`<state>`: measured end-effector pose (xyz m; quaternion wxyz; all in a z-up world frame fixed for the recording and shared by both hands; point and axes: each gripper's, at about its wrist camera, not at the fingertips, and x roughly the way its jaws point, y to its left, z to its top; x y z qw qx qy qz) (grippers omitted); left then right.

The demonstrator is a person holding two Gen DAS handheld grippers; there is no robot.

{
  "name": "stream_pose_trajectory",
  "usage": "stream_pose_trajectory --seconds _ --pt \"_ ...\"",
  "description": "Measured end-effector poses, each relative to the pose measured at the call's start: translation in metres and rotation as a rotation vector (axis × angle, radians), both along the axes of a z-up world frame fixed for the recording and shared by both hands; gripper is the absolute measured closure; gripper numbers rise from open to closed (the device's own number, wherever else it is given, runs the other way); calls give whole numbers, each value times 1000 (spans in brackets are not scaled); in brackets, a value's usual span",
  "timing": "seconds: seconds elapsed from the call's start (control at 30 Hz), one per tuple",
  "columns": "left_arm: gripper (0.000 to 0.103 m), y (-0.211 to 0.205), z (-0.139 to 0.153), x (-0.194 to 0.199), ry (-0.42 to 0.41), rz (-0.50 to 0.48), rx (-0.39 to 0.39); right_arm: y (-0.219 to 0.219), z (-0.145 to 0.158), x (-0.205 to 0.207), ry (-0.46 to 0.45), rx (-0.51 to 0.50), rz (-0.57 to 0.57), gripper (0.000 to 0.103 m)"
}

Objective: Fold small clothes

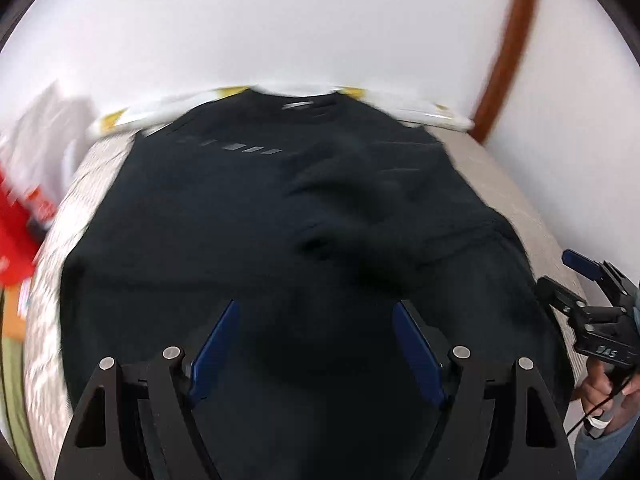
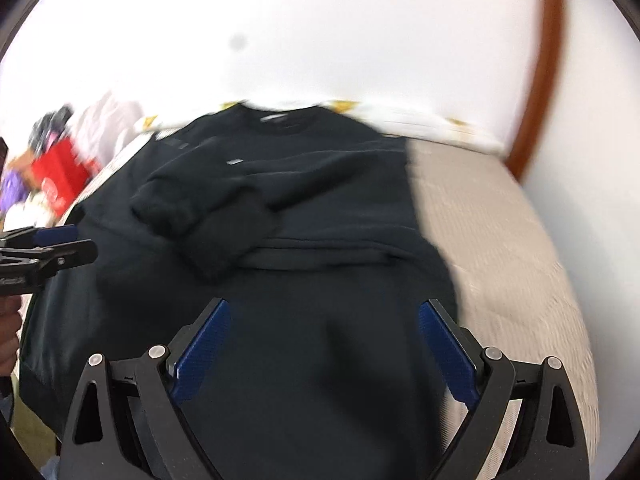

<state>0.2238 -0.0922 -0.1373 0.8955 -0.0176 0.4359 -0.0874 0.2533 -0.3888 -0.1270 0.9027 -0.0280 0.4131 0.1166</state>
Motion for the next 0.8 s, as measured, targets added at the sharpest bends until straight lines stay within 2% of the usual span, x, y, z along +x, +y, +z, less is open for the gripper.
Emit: stream_pose_trajectory --seconds 0.1,0.27,0.4,0.5,0.63,0.67,0.73,0.77,0.8 --pt "26 -36 -3 16 -14 -53 45 -48 -1 -8 12 52 -96 9" --pt "26 -86 -24 48 2 -73 75 -101 -2 -16 13 80 -191 9" --pt "26 -116 -39 62 7 -112 147 -123 -6 -23 11 93 -224 9" --pt "27 -124 -50 69 1 -67 236 -134 -15 -27 32 121 -240 9" --pt "28 -127 -58 69 2 -58 278 -137 -27 -23 55 144 -255 9" --pt "31 -129 -59 70 -2 -59 298 -136 -29 -22 59 156 -265 9" --pt "55 -128 -59 67 -9 -61 297 -132 -31 -19 73 201 -268 9" --pt "73 -125 -56 66 -4 -83 266 -130 -31 -17 79 223 -267 9" --pt "86 -119 -52 66 15 -104 219 -127 -30 -17 80 235 -264 9"
